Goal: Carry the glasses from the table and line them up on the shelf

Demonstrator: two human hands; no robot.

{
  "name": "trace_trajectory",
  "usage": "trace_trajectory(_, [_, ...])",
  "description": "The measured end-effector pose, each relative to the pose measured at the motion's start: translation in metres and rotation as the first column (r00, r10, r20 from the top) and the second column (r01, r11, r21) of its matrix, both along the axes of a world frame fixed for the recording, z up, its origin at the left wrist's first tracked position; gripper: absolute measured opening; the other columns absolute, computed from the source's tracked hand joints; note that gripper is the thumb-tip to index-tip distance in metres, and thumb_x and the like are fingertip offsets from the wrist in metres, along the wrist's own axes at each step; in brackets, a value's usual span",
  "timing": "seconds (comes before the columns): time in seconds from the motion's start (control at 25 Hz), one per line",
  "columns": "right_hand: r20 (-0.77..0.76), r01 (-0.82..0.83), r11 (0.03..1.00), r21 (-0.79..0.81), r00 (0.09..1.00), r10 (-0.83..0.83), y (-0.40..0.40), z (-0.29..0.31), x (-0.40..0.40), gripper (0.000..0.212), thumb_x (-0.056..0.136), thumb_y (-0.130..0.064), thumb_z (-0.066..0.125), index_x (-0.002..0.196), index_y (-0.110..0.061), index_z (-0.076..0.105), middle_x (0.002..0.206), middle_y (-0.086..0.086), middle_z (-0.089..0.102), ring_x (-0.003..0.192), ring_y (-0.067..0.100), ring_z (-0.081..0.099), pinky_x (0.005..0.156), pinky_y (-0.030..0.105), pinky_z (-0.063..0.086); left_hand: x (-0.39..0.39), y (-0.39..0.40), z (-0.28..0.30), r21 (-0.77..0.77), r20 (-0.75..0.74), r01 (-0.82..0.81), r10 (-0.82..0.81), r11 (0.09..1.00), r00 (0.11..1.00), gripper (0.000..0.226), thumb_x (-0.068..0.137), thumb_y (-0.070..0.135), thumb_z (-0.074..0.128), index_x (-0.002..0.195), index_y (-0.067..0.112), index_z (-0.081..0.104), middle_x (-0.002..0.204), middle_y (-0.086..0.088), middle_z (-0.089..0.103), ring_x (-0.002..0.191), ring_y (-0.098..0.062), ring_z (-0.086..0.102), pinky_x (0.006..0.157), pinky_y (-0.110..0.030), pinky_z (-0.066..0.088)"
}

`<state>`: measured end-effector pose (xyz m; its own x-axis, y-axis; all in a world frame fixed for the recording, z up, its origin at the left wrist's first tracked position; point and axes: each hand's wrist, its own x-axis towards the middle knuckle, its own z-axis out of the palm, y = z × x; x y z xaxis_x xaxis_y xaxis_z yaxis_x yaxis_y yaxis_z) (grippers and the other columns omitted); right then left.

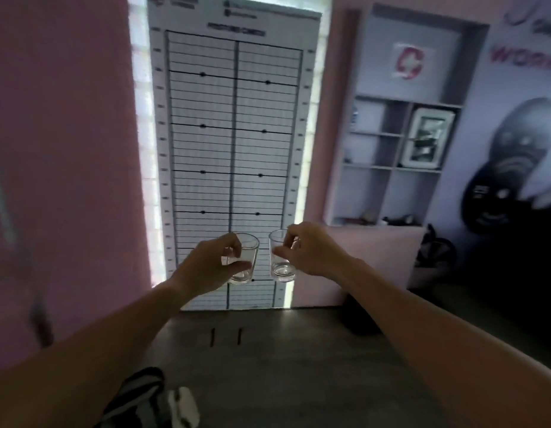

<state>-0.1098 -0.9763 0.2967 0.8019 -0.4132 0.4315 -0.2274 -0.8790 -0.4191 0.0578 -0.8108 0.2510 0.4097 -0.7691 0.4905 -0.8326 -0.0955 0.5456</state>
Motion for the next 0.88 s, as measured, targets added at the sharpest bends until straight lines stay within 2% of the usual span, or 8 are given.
trace_trajectory(0.16, [-0.011,0.152,0.988,0.01,0.988,-0.152,-0.077,-0.006,-0.066,0.028,0.078,-0.043,0.076,0.064,-0.028,0.056,0.067,-0.017,0.053,0.064,0.003,0.052,0.061,0.025,0.038,-0.044,-0.102,-0.007,0.012,-0.01,0.132,-0.132,0.991,0.991,0.028,0.079,0.032,0.08,0.09,0.026,0.054,0.107,0.0,0.072,0.109,-0.019,0.067,0.084,-0.044,0.059])
trace_trajectory(0.28, [-0.053,0.253,0.967,0.011,0.966,-0.252,-0.131,-0.015,-0.105,0.024,0.078,-0.039,0.077,0.068,-0.025,0.06,0.072,-0.007,0.058,0.072,0.014,0.056,0.066,0.028,0.042,-0.067,-0.175,-0.014,0.037,-0.026,0.243,-0.242,0.969,0.97,0.03,0.078,0.035,0.08,0.09,0.024,0.055,0.107,0.0,0.072,0.111,-0.019,0.067,0.087,-0.046,0.057])
trace_trajectory(0.4, [-0.065,0.341,0.94,0.01,0.938,-0.34,-0.185,-0.018,-0.129,0.026,0.077,-0.038,0.077,0.065,-0.026,0.057,0.069,-0.009,0.056,0.068,0.011,0.054,0.064,0.026,0.041,-0.078,-0.246,-0.017,0.038,-0.03,0.323,-0.322,0.946,0.946,0.033,0.078,0.039,0.08,0.093,0.02,0.057,0.103,-0.001,0.072,0.109,-0.02,0.067,0.087,-0.046,0.056])
trace_trajectory(0.6, [-0.065,0.452,0.891,0.031,0.891,-0.45,-0.281,0.0,-0.13,0.028,0.075,-0.044,0.077,0.063,-0.028,0.057,0.069,-0.016,0.056,0.065,-0.001,0.051,0.057,0.017,0.035,-0.067,-0.363,0.001,-0.003,-0.024,0.408,-0.408,0.913,0.913,0.034,0.077,0.041,0.08,0.09,0.019,0.057,0.095,0.001,0.071,0.104,-0.021,0.069,0.086,-0.043,0.055])
trace_trajectory(0.76, [-0.041,0.519,0.854,0.049,0.855,-0.517,-0.361,0.019,-0.112,0.03,0.072,-0.055,0.073,0.064,-0.03,0.06,0.074,-0.018,0.058,0.071,-0.002,0.054,0.059,0.021,0.038,-0.047,-0.459,0.029,-0.034,-0.01,0.465,-0.466,0.885,0.885,0.031,0.079,0.04,0.079,0.081,0.027,0.051,0.091,0.008,0.068,0.101,-0.021,0.069,0.083,-0.039,0.054])
trace_trajectory(0.88, [-0.012,0.531,0.847,0.04,0.847,-0.531,-0.411,0.021,-0.101,0.027,0.072,-0.055,0.073,0.065,-0.032,0.059,0.074,-0.02,0.057,0.071,-0.002,0.054,0.058,0.019,0.036,-0.033,-0.518,0.039,-0.054,0.002,0.486,-0.487,0.872,0.874,0.032,0.079,0.041,0.078,0.078,0.031,0.048,0.09,0.008,0.068,0.1,-0.023,0.068,0.085,-0.043,0.054])
